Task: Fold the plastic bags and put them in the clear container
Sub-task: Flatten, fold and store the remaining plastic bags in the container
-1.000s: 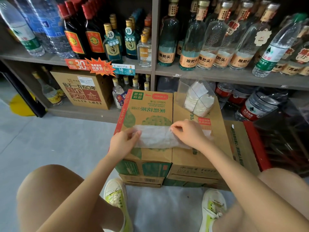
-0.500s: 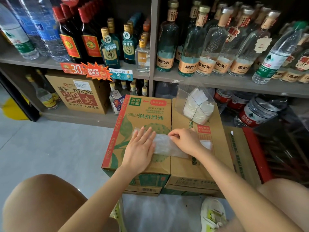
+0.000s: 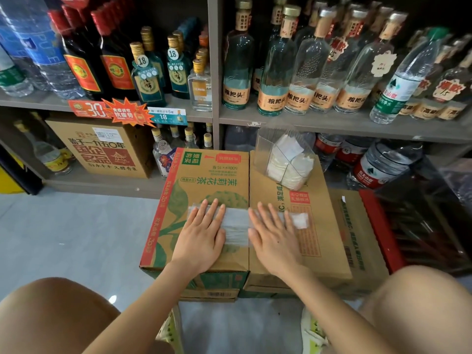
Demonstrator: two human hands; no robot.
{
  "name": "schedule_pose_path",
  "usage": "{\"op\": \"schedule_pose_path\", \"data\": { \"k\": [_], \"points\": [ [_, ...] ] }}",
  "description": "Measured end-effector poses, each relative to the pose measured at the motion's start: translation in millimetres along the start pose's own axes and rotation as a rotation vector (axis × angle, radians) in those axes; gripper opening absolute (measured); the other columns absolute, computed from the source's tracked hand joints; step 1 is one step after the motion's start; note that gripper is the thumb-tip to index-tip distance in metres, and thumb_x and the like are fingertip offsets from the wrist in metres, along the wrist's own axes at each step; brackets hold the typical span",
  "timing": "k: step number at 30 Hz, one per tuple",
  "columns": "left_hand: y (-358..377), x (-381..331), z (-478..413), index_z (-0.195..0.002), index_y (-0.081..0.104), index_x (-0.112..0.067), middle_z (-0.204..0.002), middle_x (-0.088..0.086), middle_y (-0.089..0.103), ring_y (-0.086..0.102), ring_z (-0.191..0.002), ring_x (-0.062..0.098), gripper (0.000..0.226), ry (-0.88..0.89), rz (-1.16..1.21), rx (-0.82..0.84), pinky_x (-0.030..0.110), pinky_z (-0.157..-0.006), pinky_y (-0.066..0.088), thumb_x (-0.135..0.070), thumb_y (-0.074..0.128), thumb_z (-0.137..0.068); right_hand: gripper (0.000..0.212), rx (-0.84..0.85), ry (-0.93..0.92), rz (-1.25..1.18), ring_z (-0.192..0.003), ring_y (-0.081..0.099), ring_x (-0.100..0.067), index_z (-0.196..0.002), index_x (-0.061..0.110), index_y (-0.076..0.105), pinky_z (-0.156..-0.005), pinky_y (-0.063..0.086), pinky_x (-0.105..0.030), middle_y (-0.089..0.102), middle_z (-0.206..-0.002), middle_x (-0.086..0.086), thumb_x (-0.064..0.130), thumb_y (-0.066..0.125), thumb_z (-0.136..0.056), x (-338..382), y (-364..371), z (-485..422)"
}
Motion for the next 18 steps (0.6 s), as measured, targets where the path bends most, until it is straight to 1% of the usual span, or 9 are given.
{"op": "schedule_pose_path", "data": {
  "k": [2,5,7,9,10,12,14,15,18],
  "points": [
    [0,0,-1,-0.153,-0.001,-0.018,-0.161,0.001,-0.003,-0.013,-0.147,0.020,0.073,-0.001,0.001,-0.010,0.030,-0.115,-0.018,-0.049,-0.012,-0.088,0.057,0.027,0.094,0.045,-0.141,-0.025,-0.016,-0.145,0.032,-0.020,-0.116,-0.016,-0.045,-0.024,-0.154,0.006,0.054,-0.014,-0.093,-44,1,10],
    [1,0,-1,-0.153,-0.001,-0.018,-0.161,0.002,-0.002,-0.013,-0.147,0.020,0.073,-0.001,0.005,-0.012,0.031,-0.116,-0.017,-0.050,-0.012,-0.088,0.068,0.062,0.176,0.042,-0.142,-0.025,-0.017,-0.145,0.031,-0.023,-0.117,-0.013,-0.048,-0.023,-0.156,0.004,0.058,-0.026,-0.083,-81,-2,23],
    [2,1,-1,-0.150,-0.010,-0.020,-0.160,0.001,-0.008,-0.017,-0.147,0.020,0.072,-0.002,-0.013,0.006,0.030,-0.115,-0.019,-0.050,-0.017,-0.084,0.072,-0.024,0.197,0.018,-0.145,-0.015,-0.022,-0.147,0.030,-0.015,-0.118,-0.009,-0.048,-0.014,-0.157,-0.002,0.059,-0.025,-0.082,-78,-14,26],
    [2,1,-3,-0.146,-0.017,-0.020,-0.160,0.001,-0.013,-0.021,-0.145,0.019,0.072,-0.007,-0.034,0.012,0.029,-0.113,-0.023,-0.050,-0.020,-0.081,0.070,-0.229,0.111,-0.019,-0.145,0.013,-0.027,-0.150,0.025,0.017,-0.117,0.001,-0.046,0.015,-0.156,-0.008,0.062,0.000,-0.093,-53,-37,29],
    [3,2,-3,-0.146,-0.017,-0.019,-0.160,0.002,-0.013,-0.021,-0.144,0.018,0.073,-0.006,-0.035,0.018,0.027,-0.112,-0.023,-0.051,-0.020,-0.080,0.065,-0.277,-0.001,-0.042,-0.141,0.028,-0.028,-0.145,0.024,0.035,-0.116,0.006,-0.046,0.031,-0.151,-0.008,0.061,0.018,-0.095,-34,-40,30],
    [0,3,-3,-0.149,-0.011,-0.018,-0.161,0.002,-0.009,-0.021,-0.143,0.015,0.079,-0.002,0.036,0.010,0.024,-0.111,-0.022,-0.054,-0.016,-0.080,0.046,-0.332,-0.247,-0.027,-0.128,0.049,-0.022,-0.126,0.026,0.059,-0.117,0.015,-0.043,0.055,-0.136,0.000,0.051,0.046,-0.090,4,-37,32],
    [-7,7,-2,-0.153,0.002,-0.018,-0.160,0.000,-0.003,-0.015,-0.142,0.009,0.085,-0.021,0.218,-0.022,0.019,-0.110,-0.017,-0.061,-0.003,-0.081,0.025,-0.389,-0.373,-0.055,-0.108,0.062,-0.016,-0.104,0.023,0.072,-0.112,0.027,-0.044,0.069,-0.113,0.004,0.028,0.072,-0.080,26,-38,32],
    [-13,9,0,-0.154,0.011,-0.020,-0.159,-0.003,0.000,-0.012,-0.142,0.007,0.086,-0.038,0.322,-0.045,0.017,-0.110,-0.013,-0.065,0.007,-0.081,0.024,-0.415,-0.378,-0.076,-0.098,0.066,-0.015,-0.094,0.021,0.075,-0.107,0.032,-0.046,0.072,-0.102,0.004,0.017,0.081,-0.071,29,-39,30],
    [-32,13,12,-0.139,0.049,-0.027,-0.153,-0.009,0.019,0.006,-0.143,0.006,0.074,-0.017,0.462,-0.147,0.025,-0.114,0.002,-0.071,0.033,-0.081,0.027,-0.435,-0.354,-0.106,-0.084,0.069,-0.014,-0.083,0.019,0.075,-0.100,0.040,-0.046,0.074,-0.089,0.004,0.007,0.087,-0.061,30,-43,30]
  ]
}}
Point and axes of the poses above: each hand's wrist, its own z-axis away from the middle knuckle, its own y-axis out of the palm, x = y × z, the point moved 9 cm from there along -z, towards the middle knuckle
